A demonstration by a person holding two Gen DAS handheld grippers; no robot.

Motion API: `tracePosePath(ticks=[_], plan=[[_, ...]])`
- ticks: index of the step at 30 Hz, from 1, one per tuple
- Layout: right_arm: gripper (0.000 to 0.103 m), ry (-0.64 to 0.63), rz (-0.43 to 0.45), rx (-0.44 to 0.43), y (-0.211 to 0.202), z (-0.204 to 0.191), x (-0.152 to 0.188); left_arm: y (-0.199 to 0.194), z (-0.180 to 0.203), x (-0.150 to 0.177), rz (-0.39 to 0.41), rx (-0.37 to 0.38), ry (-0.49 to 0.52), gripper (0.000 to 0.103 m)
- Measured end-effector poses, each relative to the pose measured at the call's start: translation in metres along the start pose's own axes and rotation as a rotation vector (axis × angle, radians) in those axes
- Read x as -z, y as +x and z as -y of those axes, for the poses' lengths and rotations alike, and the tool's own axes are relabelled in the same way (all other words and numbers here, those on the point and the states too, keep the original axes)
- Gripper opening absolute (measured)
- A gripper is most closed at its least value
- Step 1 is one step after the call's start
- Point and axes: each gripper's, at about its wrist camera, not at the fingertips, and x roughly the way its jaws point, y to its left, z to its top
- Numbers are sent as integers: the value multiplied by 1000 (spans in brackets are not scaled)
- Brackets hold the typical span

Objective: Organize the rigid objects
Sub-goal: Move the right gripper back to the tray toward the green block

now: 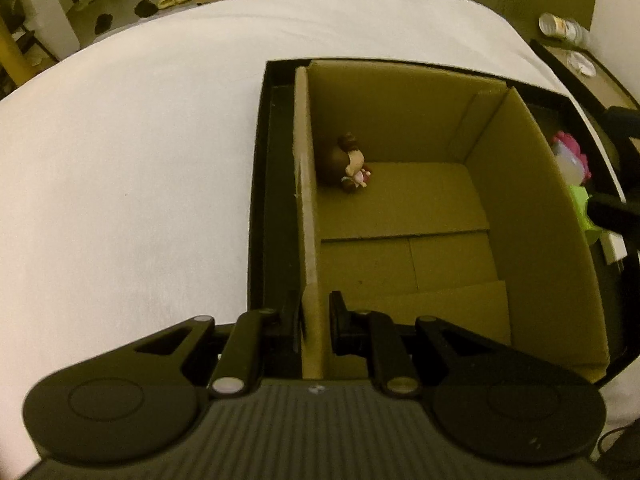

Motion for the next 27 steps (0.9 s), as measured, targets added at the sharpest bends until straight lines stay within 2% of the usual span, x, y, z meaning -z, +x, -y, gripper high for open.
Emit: tracePosePath(ticks=[3, 7, 12, 15, 20, 24, 27], plan=[[72, 55, -6, 16, -3, 9, 6, 2, 3, -2, -11, -3, 29, 13], [93, 161, -12, 51, -10, 22, 18, 0, 9, -5, -27, -21, 72, 13], [95, 342, -16, 87, -15, 42, 44, 1, 10, -6, -44, -3, 83, 14], [90, 393, -33, 114, -13, 45, 57, -1, 8, -6, -35, -12, 113, 13], [65, 469, -66, 134, -7, 49, 75, 0, 9, -10, -40, -19, 150, 12], [65, 529, -91, 138, -2, 53, 85, 1, 6, -16, -35, -23, 157, 12], [64, 568, -94, 138, 1, 53, 90, 7, 8, -14, -42, -32, 213, 12]])
